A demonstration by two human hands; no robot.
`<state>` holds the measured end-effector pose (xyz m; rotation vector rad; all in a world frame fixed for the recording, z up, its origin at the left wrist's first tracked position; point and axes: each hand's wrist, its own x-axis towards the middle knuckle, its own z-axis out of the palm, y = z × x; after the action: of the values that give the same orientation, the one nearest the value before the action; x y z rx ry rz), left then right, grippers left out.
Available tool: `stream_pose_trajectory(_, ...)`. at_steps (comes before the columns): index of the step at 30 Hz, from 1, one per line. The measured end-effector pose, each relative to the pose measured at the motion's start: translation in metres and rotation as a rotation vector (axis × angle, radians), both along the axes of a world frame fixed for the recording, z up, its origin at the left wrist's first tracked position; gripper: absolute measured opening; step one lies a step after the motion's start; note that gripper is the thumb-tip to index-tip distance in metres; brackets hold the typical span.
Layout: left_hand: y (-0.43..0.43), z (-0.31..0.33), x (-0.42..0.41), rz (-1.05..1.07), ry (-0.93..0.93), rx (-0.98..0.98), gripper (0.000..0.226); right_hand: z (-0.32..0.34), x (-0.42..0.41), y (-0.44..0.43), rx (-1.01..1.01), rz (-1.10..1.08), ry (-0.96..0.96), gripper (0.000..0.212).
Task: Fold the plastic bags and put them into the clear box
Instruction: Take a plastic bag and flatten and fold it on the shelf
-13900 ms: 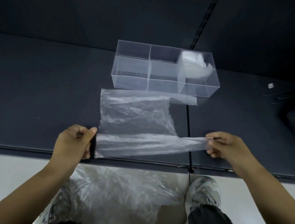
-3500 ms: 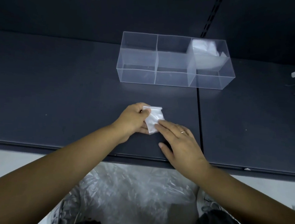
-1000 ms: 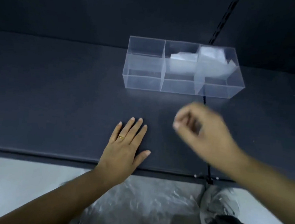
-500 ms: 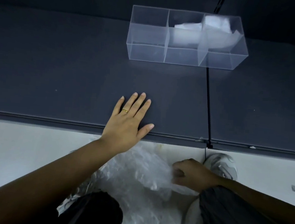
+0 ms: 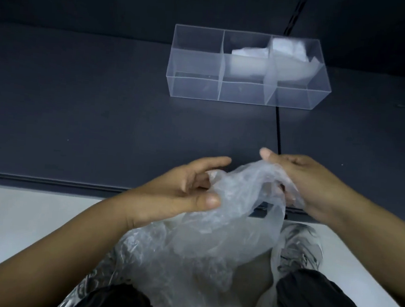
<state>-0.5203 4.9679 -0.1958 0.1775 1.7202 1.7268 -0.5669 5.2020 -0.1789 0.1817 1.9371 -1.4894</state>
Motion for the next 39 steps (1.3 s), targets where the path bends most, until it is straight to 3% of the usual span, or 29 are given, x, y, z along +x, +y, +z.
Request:
stream_pose_trajectory(4, 0.015, -0.007, -0.001, 0.213, 0.100, -0.134, 0.027, -0.007, 0.002, -0.005, -0.132, 0.012, -0.168, 0.056)
stream_pose_trajectory(5, 0.014, -0.009, 0.000, 0.263, 0.112, -0.155, 0.024, -0.010, 0.001, -0.002, -0.166, 0.024, -0.196, 0.057)
stream_pose_trajectory(9, -0.009, -0.014, -0.007, 0.426, 0.035, -0.215, 0.057, -0.010, -0.006, 0.024, -0.136, 0.068, -0.253, 0.052)
stream_pose_trajectory(12, -0.021, -0.012, -0.012, 0.590, -0.151, -0.185, 0.050, -0.007, -0.004, 0.035, 0.103, 0.178, -0.127, 0.057)
stream_pose_trajectory(14, -0.021, -0.006, -0.013, 0.630, -0.223, -0.120, 0.039, -0.005, -0.003, 0.030, 0.214, 0.089, 0.064, 0.061)
stream_pose_trajectory(16, -0.014, 0.001, -0.014, 0.640, -0.167, -0.093, 0.025, 0.000, 0.000, 0.019, 0.205, -0.034, 0.286, 0.055)
stream_pose_trajectory(18, -0.005, 0.012, -0.010, 0.683, 0.133, -0.175, 0.010, 0.013, 0.002, 0.010, 0.186, -0.082, 0.572, 0.043)
stream_pose_trajectory(21, 0.006, 0.035, -0.004, 0.597, 1.019, -0.556, 0.017, 0.041, 0.003, 0.001, 0.183, 0.039, 0.982, 0.031)
stream_pose_trajectory(22, 0.012, 0.041, -0.001, 0.509, 1.256, -0.635, 0.014, 0.048, 0.003, -0.001, 0.166, 0.091, 1.051, 0.031)
stream_pose_trajectory(23, 0.018, 0.040, 0.001, 0.406, 1.376, -0.664, 0.013, 0.052, 0.003, -0.002, 0.156, 0.134, 1.076, 0.031)
stream_pose_trajectory(25, 0.031, 0.032, 0.007, 0.151, 1.302, -0.670, 0.034, 0.047, 0.002, -0.003, 0.204, 0.214, 1.016, 0.036)
stream_pose_trajectory(27, 0.041, 0.023, 0.018, -0.122, 1.003, -0.651, 0.073, 0.028, 0.001, 0.000, 0.355, 0.284, 0.829, 0.049)
stream_pose_trajectory(29, 0.039, 0.013, 0.025, -0.214, 0.780, -0.565, 0.081, 0.003, -0.001, 0.008, 0.517, 0.306, 0.565, 0.062)
stream_pose_trajectory(31, 0.033, 0.005, 0.025, -0.071, 0.818, -0.555, 0.067, -0.016, -0.005, 0.016, 0.632, 0.236, 0.462, 0.062)
stream_pose_trajectory(34, 0.020, -0.003, 0.013, 0.217, 1.017, -0.675, 0.044, -0.025, 0.002, 0.017, 0.585, 0.055, 0.667, 0.051)
stream_pose_trajectory(36, 0.014, -0.011, 0.005, 0.207, 1.073, -0.778, 0.049, -0.025, 0.011, 0.011, 0.489, 0.079, 0.749, 0.053)
stream_pose_trajectory(39, 0.012, -0.026, -0.003, -0.014, 1.081, -0.900, 0.076, -0.034, 0.028, 0.008, 0.524, 0.284, 0.713, 0.079)
